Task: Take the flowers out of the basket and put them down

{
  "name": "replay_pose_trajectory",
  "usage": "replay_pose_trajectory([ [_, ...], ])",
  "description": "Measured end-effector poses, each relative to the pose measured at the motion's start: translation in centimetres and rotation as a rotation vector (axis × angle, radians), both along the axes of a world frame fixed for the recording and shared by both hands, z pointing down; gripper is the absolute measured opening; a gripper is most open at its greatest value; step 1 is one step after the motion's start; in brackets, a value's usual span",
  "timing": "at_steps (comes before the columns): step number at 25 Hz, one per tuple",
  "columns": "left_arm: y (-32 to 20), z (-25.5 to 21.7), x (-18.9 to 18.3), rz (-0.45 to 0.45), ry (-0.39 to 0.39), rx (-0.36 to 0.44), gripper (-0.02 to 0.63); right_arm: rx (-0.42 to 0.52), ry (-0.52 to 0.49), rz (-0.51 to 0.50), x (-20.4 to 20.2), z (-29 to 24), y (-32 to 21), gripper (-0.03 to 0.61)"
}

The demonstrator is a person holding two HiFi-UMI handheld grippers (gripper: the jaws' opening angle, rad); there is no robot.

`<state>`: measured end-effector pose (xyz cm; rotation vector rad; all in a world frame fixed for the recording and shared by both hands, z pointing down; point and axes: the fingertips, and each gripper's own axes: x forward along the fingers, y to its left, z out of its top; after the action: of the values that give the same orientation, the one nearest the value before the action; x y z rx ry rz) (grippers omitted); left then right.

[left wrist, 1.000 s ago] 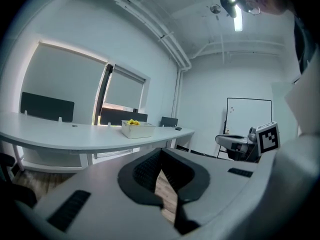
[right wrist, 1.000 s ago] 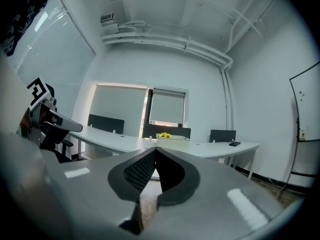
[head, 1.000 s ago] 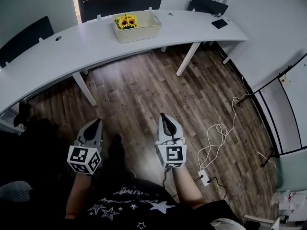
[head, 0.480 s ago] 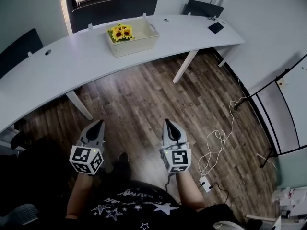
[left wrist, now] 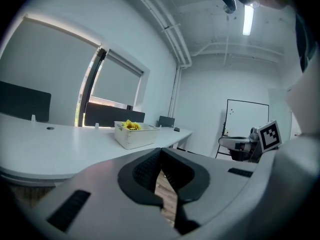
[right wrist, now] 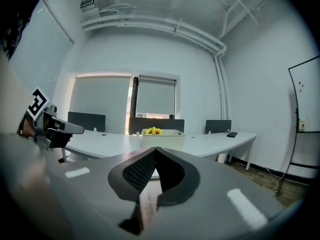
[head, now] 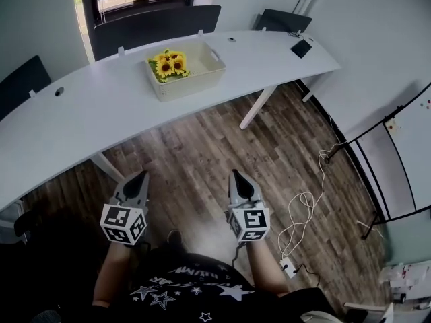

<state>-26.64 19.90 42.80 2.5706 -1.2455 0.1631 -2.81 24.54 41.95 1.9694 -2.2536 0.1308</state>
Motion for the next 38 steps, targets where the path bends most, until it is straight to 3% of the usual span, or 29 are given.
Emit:
replay_pose_trajectory([
  [12,-7.3,0.7,1.3,0.027,0.016,-0.027,0.009,-0.029,0.031,0.054,2.6,0.3,-5.6,0.002],
  [18,-10.7,1.1,2.5,-0.006,0.003,-0.038,0.009,-0.015,0.021,0.021,4.1,0.3,-10.0,0.002],
  [25,-16.4,2.1,3.8,-0.127,-0.003,-0.023,0.009,0.013,0.005,-0.102,5.4,1.9,-18.6,0.002],
  [38,-23.5,1.3,10.6,-0.289,-0.022,-0.034,0.009,0.017,-0.049,-0.237,13.8,1.2,-29.5,0.002],
])
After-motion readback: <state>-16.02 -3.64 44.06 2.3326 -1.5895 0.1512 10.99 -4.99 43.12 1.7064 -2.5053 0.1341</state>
